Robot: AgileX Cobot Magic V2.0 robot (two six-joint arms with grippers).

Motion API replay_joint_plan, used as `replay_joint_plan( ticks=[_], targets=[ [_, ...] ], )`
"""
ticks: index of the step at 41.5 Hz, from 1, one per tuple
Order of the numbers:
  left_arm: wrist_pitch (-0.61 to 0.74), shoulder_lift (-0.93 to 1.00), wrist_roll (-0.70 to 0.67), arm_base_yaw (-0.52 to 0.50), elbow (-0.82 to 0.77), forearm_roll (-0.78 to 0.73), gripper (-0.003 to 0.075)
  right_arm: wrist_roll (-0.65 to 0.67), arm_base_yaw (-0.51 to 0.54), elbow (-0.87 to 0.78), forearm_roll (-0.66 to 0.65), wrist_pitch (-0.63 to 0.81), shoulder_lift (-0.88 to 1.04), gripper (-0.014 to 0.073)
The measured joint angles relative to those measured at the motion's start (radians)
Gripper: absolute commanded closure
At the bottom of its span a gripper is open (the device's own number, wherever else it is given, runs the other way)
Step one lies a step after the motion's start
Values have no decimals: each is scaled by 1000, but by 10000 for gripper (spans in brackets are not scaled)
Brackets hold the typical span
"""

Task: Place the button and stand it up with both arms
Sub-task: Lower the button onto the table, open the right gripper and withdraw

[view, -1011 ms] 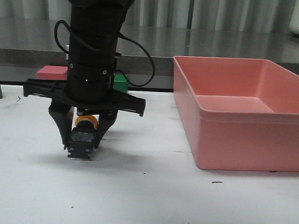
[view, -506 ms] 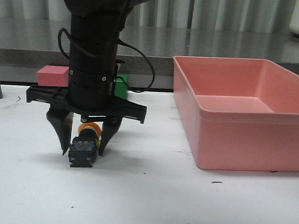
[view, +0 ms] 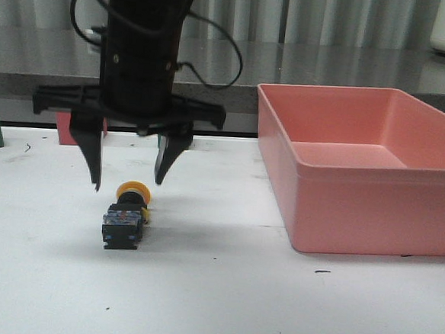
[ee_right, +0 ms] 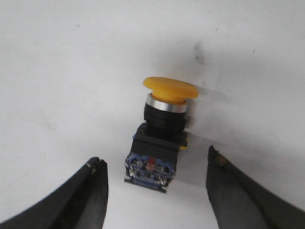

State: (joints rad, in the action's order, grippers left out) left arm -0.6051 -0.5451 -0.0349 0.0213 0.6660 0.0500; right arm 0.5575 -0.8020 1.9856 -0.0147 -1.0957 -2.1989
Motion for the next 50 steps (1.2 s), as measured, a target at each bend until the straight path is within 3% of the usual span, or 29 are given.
replay_joint_plan(
  ticks=[8,18,33,50],
  targets=[
    [0,0,0,0,0,0,354,-228,0,-52,-37,-54,166,127],
    [0,0,0,0,0,0,354,-392,17,-288,-61,-6,433,126],
    [0,0,0,0,0,0,354,-490,126,-622,-45,68,809,126],
    [0,0,0,0,0,0,354,-537,126,-952,35,182,1200,126]
  ],
)
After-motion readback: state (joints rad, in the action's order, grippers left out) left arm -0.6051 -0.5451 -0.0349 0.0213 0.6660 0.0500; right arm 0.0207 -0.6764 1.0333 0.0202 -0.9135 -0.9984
